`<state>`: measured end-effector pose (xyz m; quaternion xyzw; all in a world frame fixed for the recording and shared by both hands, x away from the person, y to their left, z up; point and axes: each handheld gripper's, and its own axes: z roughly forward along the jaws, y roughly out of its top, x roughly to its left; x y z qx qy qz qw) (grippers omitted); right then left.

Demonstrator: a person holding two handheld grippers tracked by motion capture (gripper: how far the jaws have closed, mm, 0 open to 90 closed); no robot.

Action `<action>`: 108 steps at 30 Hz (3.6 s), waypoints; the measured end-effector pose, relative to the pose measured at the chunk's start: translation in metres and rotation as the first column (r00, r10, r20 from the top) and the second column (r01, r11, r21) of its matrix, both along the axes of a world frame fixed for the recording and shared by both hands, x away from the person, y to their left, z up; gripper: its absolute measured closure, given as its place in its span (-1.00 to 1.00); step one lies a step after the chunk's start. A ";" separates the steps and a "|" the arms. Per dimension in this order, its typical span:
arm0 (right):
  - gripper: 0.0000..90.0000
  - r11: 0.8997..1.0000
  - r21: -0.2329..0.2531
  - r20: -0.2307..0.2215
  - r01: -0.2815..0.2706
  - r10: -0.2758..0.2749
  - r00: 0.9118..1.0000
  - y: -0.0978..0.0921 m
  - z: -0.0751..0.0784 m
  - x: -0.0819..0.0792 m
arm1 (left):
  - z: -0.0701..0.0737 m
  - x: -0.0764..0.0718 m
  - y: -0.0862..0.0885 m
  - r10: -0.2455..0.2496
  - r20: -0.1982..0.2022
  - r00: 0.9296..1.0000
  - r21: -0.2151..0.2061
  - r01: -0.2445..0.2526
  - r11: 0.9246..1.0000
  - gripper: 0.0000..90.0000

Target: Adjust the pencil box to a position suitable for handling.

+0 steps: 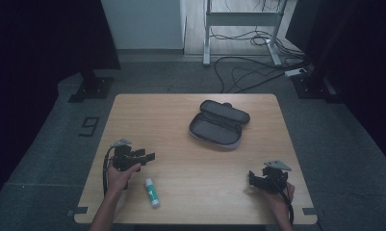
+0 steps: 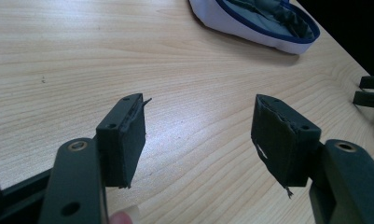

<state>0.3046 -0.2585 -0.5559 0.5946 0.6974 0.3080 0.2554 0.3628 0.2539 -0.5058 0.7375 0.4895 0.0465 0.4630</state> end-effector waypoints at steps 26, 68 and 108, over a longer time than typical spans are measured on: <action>-0.61 1.000 0.004 0.018 -0.002 0.002 1.000 0.002 0.001 -0.004 | 0.004 -0.002 -0.003 -0.012 0.001 1.000 -0.010 0.012 1.000 -0.20; -0.37 0.990 0.093 0.120 -0.103 0.092 0.989 0.024 0.035 0.026 | 0.017 0.025 -0.051 -0.036 -0.006 0.999 0.018 0.036 0.999 -0.19; -0.32 0.986 0.107 0.114 -0.126 0.113 0.987 0.043 0.049 0.052 | 0.027 0.076 -0.106 -0.022 -0.022 1.000 0.045 0.023 0.999 -0.13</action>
